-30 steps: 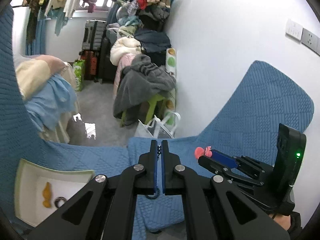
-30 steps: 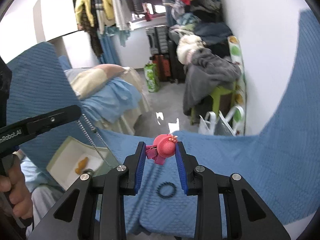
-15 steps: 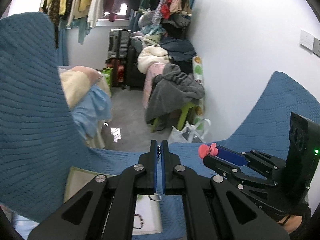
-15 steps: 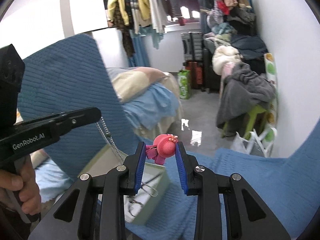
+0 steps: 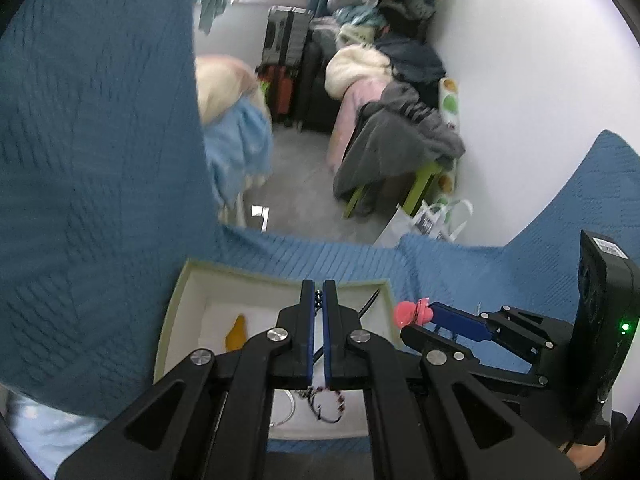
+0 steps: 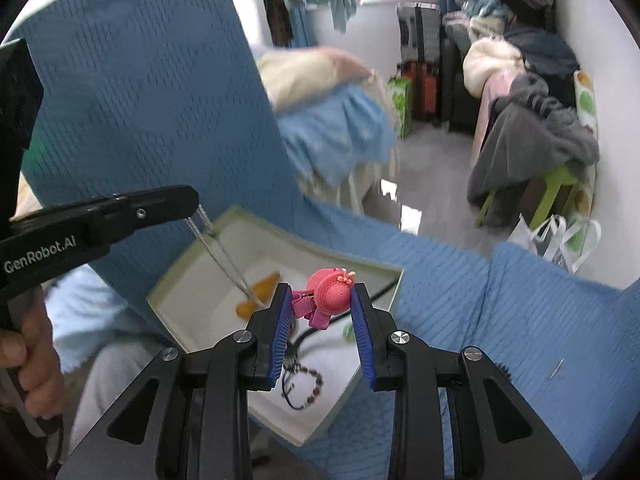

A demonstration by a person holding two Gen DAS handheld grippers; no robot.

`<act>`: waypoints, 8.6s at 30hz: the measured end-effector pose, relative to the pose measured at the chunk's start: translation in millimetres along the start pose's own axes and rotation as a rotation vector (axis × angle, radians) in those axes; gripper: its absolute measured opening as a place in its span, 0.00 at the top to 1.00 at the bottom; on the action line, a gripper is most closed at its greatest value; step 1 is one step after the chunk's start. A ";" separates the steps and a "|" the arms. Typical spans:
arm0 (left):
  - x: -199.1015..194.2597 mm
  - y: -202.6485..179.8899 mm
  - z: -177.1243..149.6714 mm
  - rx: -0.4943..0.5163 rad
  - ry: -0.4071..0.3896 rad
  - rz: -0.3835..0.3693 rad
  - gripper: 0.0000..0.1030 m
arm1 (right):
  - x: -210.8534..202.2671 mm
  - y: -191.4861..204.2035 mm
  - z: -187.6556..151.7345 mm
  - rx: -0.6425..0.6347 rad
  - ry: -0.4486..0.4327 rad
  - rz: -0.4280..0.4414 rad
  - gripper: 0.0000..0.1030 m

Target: Organize jewelry

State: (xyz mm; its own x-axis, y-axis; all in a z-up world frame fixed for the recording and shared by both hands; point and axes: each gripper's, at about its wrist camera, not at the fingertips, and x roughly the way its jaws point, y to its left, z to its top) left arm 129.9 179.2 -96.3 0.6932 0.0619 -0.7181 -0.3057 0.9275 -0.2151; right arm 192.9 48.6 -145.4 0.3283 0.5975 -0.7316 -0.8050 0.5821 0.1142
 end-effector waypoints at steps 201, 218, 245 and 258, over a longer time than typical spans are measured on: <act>56.9 54.3 -66.6 -0.087 0.175 -0.045 0.92 | 10.9 -32.8 -10.4 0.203 -0.022 -0.027 0.99; 51.6 50.5 -65.7 -0.064 0.176 -0.064 0.91 | 44.4 1.4 -41.5 0.157 0.113 0.017 0.79; -168.9 -26.3 2.7 0.170 -0.241 -0.141 0.50 | -220.8 57.0 4.2 0.104 -0.418 -0.219 0.78; -180.1 -31.4 -27.1 0.188 -0.230 -0.074 0.25 | -206.1 72.2 -54.8 0.121 -0.319 -0.243 0.78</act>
State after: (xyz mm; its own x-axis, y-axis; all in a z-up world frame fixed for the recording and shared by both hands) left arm -3.0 128.9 21.9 0.8454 0.0534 -0.5314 -0.1373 0.9833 -0.1197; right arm 40.1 -62.7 -23.1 0.6531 0.5647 -0.5046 -0.6278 0.7763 0.0562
